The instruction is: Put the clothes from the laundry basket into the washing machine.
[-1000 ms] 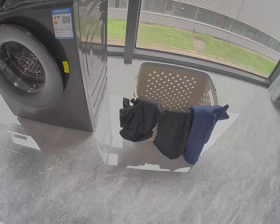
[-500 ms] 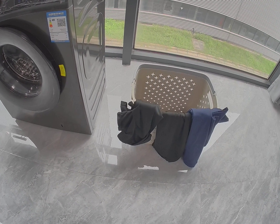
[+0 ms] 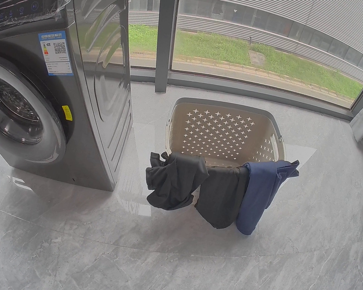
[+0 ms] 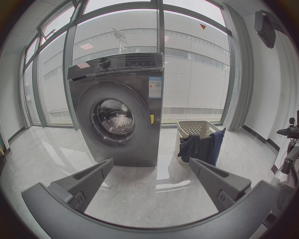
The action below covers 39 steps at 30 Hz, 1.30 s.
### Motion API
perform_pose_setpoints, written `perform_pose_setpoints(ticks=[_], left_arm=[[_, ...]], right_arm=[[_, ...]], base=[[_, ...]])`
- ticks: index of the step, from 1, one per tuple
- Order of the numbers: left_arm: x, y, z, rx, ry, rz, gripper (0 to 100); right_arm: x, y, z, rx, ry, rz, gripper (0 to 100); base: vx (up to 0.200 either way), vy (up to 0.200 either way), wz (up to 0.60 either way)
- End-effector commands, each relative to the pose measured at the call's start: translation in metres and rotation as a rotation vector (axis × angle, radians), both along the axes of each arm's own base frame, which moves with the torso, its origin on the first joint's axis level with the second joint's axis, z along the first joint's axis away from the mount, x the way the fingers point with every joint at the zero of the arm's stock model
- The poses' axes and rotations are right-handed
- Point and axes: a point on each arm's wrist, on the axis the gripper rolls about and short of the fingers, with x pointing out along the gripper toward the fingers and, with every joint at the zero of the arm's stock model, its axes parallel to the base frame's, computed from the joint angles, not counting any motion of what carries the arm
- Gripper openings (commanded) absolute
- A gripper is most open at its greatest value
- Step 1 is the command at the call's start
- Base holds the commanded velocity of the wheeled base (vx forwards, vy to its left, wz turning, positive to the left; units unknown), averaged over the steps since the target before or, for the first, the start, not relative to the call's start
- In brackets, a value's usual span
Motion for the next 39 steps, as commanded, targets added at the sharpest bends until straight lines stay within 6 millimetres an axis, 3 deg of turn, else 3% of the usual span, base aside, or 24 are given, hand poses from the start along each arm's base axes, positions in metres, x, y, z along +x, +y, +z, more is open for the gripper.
perform_pose_setpoints(ticks=[1,6,21,36,39], left_arm=[[0.0000,0.0000,-0.0053,-0.001,0.001,-0.001,100],[0.0000,0.0000,-0.0053,-0.001,0.001,-0.001,100],[0.0000,0.0000,-0.0053,-0.002,0.001,-0.001,100],[0.0000,0.0000,-0.0053,-0.001,0.001,-0.002,100],[0.0000,0.0000,-0.0053,-0.002,0.001,-0.001,100]], right_arm=[[0.0004,0.0000,-0.0051,0.000,0.006,0.000,100],[0.0004,0.0000,-0.0051,0.000,0.006,0.000,100],[0.0003,0.0000,-0.0052,0.000,0.004,0.000,100],[0.0003,0.0000,-0.0052,0.000,0.004,0.000,100],[0.0003,0.0000,-0.0052,0.000,0.004,0.000,100]], base=[[0.000,0.000,0.00],[0.000,0.000,0.00],[0.000,-0.200,0.00],[0.000,0.000,0.00],[0.200,0.000,0.00]])
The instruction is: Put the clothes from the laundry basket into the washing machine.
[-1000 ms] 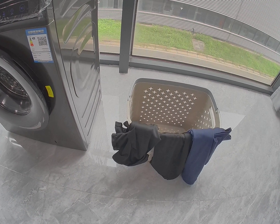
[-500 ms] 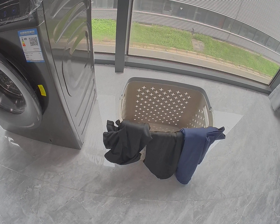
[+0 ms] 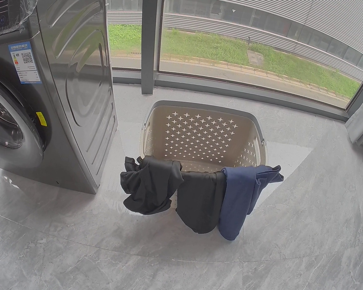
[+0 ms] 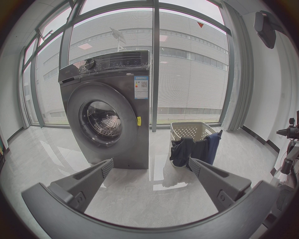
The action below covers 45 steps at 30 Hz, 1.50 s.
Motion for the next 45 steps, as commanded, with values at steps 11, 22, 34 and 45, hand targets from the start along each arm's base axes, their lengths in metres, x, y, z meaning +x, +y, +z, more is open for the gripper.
perform_pose_setpoints(ticks=[11,22,34,45], left_arm=[[0.0000,0.0000,-0.0052,-0.001,0.001,0.001,100],[0.0000,0.0000,-0.0054,-0.001,0.002,0.001,100],[0.0000,0.0000,-0.0052,-0.001,0.001,0.001,100],[0.0000,0.0000,-0.0052,-0.001,0.001,0.001,100]], right_arm=[[0.0003,0.0000,-0.0052,0.000,0.005,0.001,100],[0.0003,0.0000,-0.0052,0.000,0.005,0.001,100],[0.0003,0.0000,-0.0052,0.000,0.005,0.001,100],[0.0003,0.0000,-0.0052,0.000,0.005,0.001,100]], base=[[0.200,0.000,0.00],[0.073,0.000,0.00],[0.000,-0.117,0.00],[0.000,-0.091,0.00]])
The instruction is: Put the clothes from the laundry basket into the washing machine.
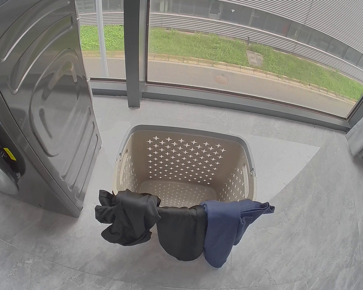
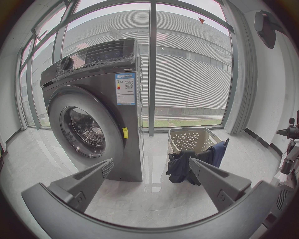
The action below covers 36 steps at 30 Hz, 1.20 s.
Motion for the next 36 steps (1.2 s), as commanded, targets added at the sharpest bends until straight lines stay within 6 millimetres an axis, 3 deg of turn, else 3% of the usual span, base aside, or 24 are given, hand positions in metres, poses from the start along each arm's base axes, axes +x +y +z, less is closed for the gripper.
perform_pose_setpoints(ticks=[1,12,18,27,36], left_arm=[[0.0000,0.0000,-0.0052,-0.001,0.001,0.002,100],[0.0000,0.0000,-0.0052,-0.002,0.001,0.000,100],[0.0000,0.0000,-0.0052,-0.007,0.001,0.000,100],[0.0000,0.0000,-0.0052,-0.011,0.001,0.000,100],[0.0000,0.0000,-0.0052,-0.011,0.001,0.000,100]], right_arm=[[0.0003,0.0000,-0.0052,0.000,0.004,0.001,100],[0.0003,0.0000,-0.0052,0.000,0.004,0.001,100],[0.0003,0.0000,-0.0052,0.000,0.004,0.001,100],[0.0003,0.0000,-0.0052,0.000,0.004,-0.001,100],[0.0003,0.0000,-0.0052,0.000,0.004,0.001,100]], base=[[0.000,0.000,0.00],[0.164,0.000,0.00],[0.000,0.000,0.00],[0.200,0.000,0.00],[0.000,-0.067,0.00]])
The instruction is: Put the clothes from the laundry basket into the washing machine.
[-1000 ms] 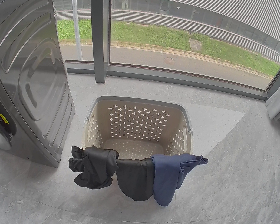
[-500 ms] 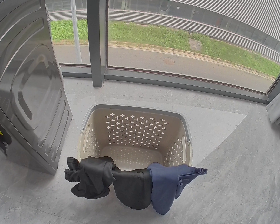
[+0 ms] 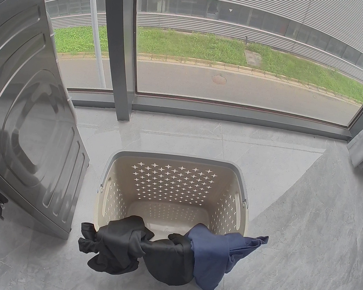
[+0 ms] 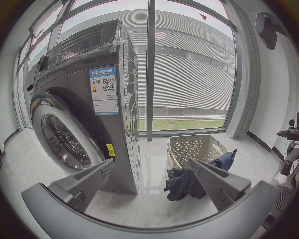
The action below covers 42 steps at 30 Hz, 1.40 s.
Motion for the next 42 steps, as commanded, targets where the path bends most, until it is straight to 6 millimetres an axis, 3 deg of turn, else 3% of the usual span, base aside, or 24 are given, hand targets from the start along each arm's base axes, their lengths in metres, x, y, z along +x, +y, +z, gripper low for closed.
perform_pose_setpoints(ticks=[1,15,25,33,42], left_arm=[[0.0000,0.0000,-0.0052,-0.001,0.001,0.000,100],[0.0000,0.0000,-0.0052,0.001,0.001,0.000,100],[0.0000,0.0000,-0.0052,0.002,0.001,0.000,100],[0.0000,0.0000,-0.0052,-0.001,0.001,0.000,100],[0.0000,0.0000,-0.0052,-0.001,0.001,0.000,100]], right_arm=[[0.0004,0.0000,-0.0052,0.000,0.006,0.000,100],[0.0003,0.0000,-0.0052,0.000,0.004,-0.001,100],[0.0003,0.0000,-0.0052,0.000,0.004,0.000,100],[0.0004,0.0000,-0.0052,0.000,0.006,0.000,100],[0.0004,0.0000,-0.0052,0.000,0.006,0.000,100]], base=[[0.000,-0.200,0.00],[0.000,-0.029,0.00],[0.200,0.000,0.00],[0.000,0.000,0.00],[0.133,0.000,0.00]])
